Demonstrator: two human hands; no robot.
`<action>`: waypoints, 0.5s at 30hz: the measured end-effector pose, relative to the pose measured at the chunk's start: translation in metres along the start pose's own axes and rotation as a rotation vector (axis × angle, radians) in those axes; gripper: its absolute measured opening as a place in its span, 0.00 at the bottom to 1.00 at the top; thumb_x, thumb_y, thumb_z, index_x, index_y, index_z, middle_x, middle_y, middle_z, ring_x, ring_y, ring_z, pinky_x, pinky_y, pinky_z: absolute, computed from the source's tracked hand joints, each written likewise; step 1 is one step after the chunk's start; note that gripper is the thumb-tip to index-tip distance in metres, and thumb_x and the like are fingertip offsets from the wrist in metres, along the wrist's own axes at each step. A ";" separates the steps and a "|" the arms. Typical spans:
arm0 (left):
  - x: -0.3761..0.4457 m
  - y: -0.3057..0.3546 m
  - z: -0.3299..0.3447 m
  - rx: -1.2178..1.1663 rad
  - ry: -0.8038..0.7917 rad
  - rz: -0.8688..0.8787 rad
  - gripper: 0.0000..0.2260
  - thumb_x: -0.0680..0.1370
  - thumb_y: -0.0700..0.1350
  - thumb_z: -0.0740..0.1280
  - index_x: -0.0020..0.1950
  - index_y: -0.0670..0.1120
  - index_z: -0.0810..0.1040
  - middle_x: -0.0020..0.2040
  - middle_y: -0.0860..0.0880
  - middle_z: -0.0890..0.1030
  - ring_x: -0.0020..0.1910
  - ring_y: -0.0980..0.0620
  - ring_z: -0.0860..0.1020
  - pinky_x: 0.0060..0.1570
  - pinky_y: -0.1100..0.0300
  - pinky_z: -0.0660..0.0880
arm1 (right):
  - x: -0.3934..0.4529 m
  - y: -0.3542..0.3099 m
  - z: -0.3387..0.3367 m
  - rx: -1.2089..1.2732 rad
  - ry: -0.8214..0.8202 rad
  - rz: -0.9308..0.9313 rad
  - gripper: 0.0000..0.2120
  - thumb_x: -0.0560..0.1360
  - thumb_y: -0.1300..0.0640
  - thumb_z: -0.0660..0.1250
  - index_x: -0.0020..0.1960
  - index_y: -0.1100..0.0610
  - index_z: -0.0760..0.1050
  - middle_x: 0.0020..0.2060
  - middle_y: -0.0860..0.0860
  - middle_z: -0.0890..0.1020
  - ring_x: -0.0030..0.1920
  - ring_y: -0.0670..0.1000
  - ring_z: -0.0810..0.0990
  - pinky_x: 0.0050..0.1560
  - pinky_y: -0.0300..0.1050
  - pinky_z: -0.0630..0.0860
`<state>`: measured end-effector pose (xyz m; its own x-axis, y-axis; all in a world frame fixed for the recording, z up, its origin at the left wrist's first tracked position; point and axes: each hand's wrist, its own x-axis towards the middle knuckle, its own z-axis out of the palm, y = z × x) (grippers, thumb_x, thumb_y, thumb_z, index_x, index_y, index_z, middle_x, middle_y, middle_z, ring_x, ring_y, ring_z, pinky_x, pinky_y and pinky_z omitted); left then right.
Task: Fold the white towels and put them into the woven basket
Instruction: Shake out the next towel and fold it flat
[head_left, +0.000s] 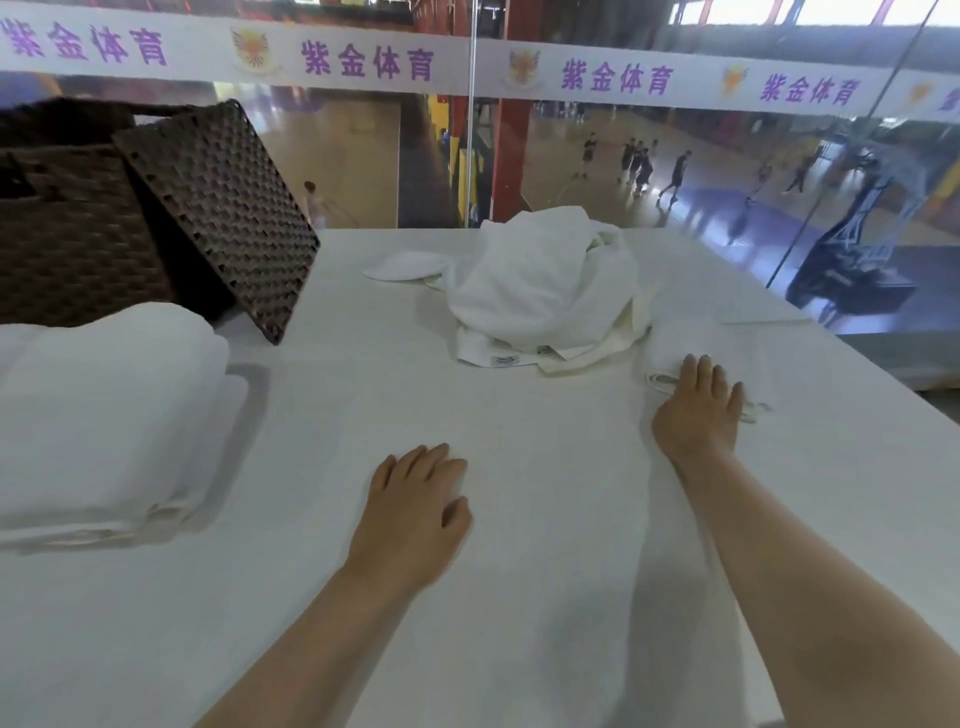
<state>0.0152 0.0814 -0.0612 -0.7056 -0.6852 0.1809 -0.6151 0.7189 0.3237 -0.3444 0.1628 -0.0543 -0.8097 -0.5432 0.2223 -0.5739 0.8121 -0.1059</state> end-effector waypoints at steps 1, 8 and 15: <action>0.001 0.000 0.000 -0.001 0.006 -0.006 0.20 0.80 0.54 0.56 0.72 0.56 0.67 0.77 0.54 0.63 0.76 0.54 0.57 0.75 0.54 0.48 | 0.004 0.000 0.002 0.006 -0.011 0.011 0.29 0.77 0.57 0.54 0.78 0.59 0.54 0.77 0.56 0.58 0.76 0.58 0.54 0.76 0.58 0.47; 0.006 -0.001 -0.002 -0.003 0.052 -0.015 0.26 0.74 0.58 0.49 0.68 0.54 0.73 0.73 0.54 0.69 0.73 0.54 0.63 0.74 0.52 0.53 | -0.009 -0.002 -0.003 0.107 0.072 -0.089 0.20 0.74 0.49 0.63 0.62 0.58 0.74 0.60 0.57 0.78 0.62 0.61 0.73 0.66 0.56 0.63; 0.008 -0.004 -0.001 -0.019 0.003 -0.013 0.32 0.73 0.62 0.43 0.71 0.54 0.70 0.76 0.54 0.65 0.75 0.53 0.61 0.75 0.52 0.50 | -0.087 -0.024 -0.017 0.049 0.248 -0.241 0.19 0.72 0.40 0.61 0.45 0.57 0.76 0.38 0.53 0.79 0.43 0.61 0.77 0.64 0.61 0.67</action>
<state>0.0124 0.0734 -0.0596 -0.6969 -0.6944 0.1792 -0.6172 0.7080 0.3433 -0.2583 0.1939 -0.0543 -0.5994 -0.6446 0.4746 -0.7549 0.6524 -0.0673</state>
